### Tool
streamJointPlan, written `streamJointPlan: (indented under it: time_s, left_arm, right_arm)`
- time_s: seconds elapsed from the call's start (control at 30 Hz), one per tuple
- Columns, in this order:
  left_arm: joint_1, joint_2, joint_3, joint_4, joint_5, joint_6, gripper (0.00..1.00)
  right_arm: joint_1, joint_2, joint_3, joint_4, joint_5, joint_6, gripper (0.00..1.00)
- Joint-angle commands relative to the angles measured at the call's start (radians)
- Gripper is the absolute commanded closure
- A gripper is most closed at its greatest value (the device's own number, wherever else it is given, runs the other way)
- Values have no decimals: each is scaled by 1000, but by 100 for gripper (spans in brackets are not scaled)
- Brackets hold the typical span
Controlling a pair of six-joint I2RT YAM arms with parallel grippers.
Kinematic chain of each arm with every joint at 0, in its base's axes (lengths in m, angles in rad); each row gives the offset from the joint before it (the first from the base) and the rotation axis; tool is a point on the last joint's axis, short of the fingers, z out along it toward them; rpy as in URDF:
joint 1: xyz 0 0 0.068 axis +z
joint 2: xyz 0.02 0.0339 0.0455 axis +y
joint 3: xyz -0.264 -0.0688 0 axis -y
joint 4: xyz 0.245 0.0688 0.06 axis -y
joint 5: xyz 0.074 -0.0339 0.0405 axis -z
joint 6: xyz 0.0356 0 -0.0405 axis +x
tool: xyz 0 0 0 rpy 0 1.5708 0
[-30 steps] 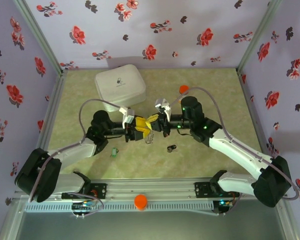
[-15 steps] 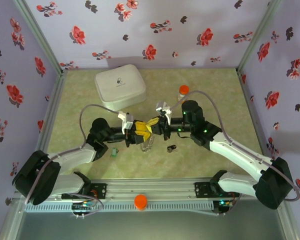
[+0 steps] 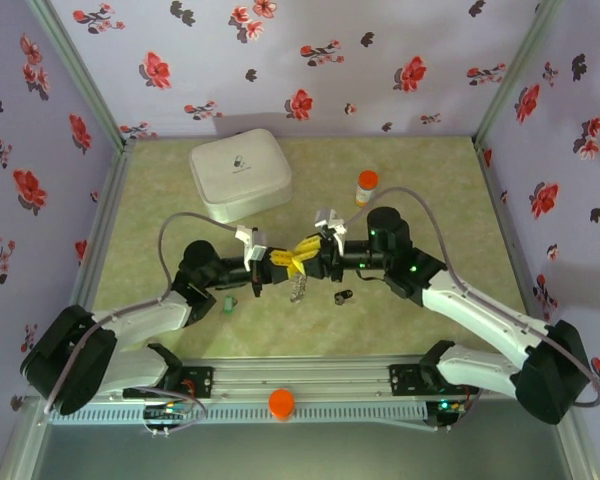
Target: Put the keys on the keyring
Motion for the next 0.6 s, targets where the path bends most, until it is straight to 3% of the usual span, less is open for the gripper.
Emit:
streamJointPlan:
  time_s: [0.0, 0.1, 0.2, 0.4, 0.57]
  left_arm:
    - [-14, -105, 37, -230, -113, 143, 100]
    - [-77, -193, 102, -562, -232, 375, 100]
    - [-114, -193, 155, -708, -308, 506, 100]
    - [-198, -153, 305, -950, -415, 730, 100]
    - [-225, -129, 372, -1036, -436, 763, 100]
  right_arm:
    - [-3, -109, 44, -224, 137, -162, 52]
    - [-1, -155, 145, -549, 332, -371, 47]
    - [11, -145, 173, -695, 375, -549, 55]
    - [52, -109, 164, -605, 381, -609, 65]
    - [60, -110, 132, -527, 319, -624, 70]
